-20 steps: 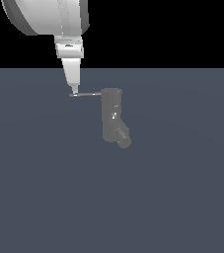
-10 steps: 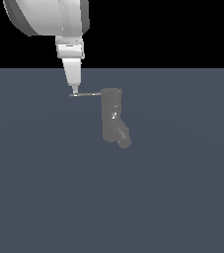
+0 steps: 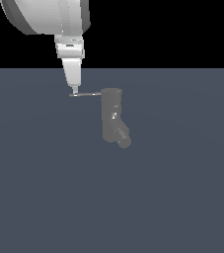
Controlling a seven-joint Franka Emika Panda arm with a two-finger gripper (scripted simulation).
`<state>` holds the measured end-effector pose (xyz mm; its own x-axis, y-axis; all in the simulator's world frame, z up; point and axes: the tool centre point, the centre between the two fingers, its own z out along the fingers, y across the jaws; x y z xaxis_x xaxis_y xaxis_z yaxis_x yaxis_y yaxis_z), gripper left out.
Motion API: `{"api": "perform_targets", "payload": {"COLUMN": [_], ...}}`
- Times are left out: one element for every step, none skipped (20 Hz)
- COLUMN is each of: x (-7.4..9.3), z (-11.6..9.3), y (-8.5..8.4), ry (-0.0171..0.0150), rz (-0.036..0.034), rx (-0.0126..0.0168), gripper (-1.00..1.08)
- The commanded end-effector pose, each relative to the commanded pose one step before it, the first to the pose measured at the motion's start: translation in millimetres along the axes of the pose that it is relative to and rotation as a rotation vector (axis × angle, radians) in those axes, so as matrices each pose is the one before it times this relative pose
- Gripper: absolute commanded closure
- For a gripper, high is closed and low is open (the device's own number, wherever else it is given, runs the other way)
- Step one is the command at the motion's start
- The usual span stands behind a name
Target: Turn on the faucet by rotating a designated handle.
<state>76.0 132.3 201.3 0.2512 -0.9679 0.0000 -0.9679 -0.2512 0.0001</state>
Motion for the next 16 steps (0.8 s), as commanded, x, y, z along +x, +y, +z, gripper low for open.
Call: {"api": "perform_targets", "payload": {"x": [0.22,0.08,0.08,0.08,0.08,0.08,0.08,0.08,0.08,0.08,0.08,0.09,0.09,0.09,0.09,0.09], "z": [-0.01,0.0,0.0,0.0,0.0,0.0,0.0,0.0,0.0,0.0,0.0,0.0,0.0,0.0,0.0,0.0], "y": [6.72,2.68,2.7,2.71,2.73,2.75,2.76,2.78,2.79,2.81,2.82,2.84,2.85,2.86,2.88,2.89], "ry": [0.00003,0.0,0.0,0.0,0.0,0.0,0.0,0.0,0.0,0.0,0.0,0.0,0.0,0.0,0.0,0.0], "rz": [0.00003,0.0,0.0,0.0,0.0,0.0,0.0,0.0,0.0,0.0,0.0,0.0,0.0,0.0,0.0,0.0], "rx": [0.00009,0.0,0.0,0.0,0.0,0.0,0.0,0.0,0.0,0.0,0.0,0.0,0.0,0.0,0.0,0.0], "gripper": [1.08,1.08,1.08,1.08,1.08,1.08,1.08,1.08,1.08,1.08,1.08,1.08,1.08,1.08,1.08,1.08]}}
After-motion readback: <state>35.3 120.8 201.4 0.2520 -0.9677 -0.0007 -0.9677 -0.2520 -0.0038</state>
